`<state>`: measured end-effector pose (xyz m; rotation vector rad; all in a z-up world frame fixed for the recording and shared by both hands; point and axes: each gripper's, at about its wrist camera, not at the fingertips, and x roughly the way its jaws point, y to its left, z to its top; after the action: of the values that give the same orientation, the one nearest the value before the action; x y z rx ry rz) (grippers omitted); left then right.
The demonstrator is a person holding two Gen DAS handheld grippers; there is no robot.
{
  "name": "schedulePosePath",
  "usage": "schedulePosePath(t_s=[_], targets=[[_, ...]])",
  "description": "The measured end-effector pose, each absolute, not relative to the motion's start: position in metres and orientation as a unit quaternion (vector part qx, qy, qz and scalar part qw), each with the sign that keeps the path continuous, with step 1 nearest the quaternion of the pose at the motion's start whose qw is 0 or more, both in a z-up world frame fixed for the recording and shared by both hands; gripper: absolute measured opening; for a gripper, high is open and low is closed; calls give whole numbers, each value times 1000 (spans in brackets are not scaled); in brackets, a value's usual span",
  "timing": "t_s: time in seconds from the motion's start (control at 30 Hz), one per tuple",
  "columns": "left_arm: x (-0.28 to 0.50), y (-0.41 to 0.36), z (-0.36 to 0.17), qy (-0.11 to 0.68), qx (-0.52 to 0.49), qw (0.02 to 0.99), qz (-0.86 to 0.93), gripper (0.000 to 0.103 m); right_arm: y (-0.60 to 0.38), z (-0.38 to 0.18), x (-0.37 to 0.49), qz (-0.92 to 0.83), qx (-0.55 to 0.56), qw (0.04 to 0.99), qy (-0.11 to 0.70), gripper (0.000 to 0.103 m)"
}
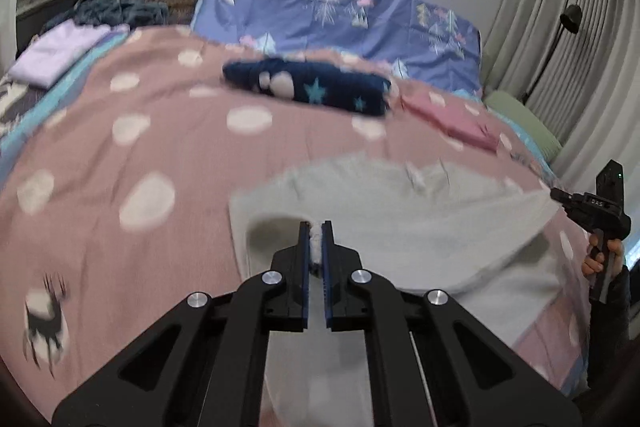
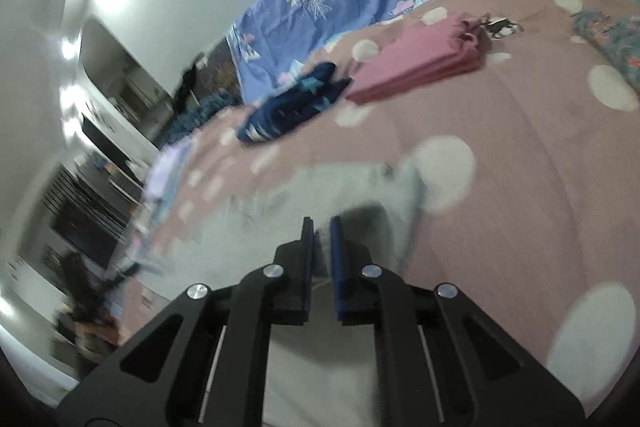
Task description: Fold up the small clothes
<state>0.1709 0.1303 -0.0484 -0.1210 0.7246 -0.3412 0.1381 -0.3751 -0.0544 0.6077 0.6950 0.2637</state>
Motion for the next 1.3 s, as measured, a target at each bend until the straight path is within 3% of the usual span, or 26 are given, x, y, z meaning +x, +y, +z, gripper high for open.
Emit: schedulePosePath(t_s=[0.1, 0.13, 0.17, 0.2, 0.23, 0.33, 0.4, 0.57, 0.73, 0.93, 1.1, 1.3], targets=[[211, 125, -38, 325, -34, 936, -130, 7, -383, -46, 181, 108, 308, 884, 336, 8], [229, 119, -41, 308, 11, 948, -83, 7, -386, -47, 197, 94, 304, 886, 337, 14], [243, 114, -48, 302, 52, 951, -48, 18, -389, -50, 208, 81, 302, 888, 338, 19], [257, 110, -58, 306, 85, 948, -23, 39, -393, -55, 221, 68, 298, 888, 343, 34], [273, 109, -73, 327, 103, 939, -7, 43, -398, -64, 233, 44, 295, 884, 359, 40], [285, 115, -96, 374, 75, 924, -32, 45, -407, -81, 234, 38, 302, 876, 374, 40], [281, 121, -101, 380, 54, 921, -64, 57, -404, -85, 228, 54, 273, 882, 379, 42], [283, 132, -105, 401, 29, 914, -52, 58, -397, -93, 233, 58, 246, 881, 400, 42], [243, 107, -80, 371, 39, 923, -90, 58, -404, -96, 220, 62, 254, 881, 394, 42], [164, -29, -60, 345, 128, 895, -251, 61, -417, -105, 209, 98, 281, 870, 394, 39], [94, -147, -78, 336, 196, 844, -370, 72, -421, -114, 202, 129, 292, 857, 404, 37], [43, -233, -106, 317, 285, 813, -396, 75, -425, -121, 201, 168, 305, 845, 405, 33]])
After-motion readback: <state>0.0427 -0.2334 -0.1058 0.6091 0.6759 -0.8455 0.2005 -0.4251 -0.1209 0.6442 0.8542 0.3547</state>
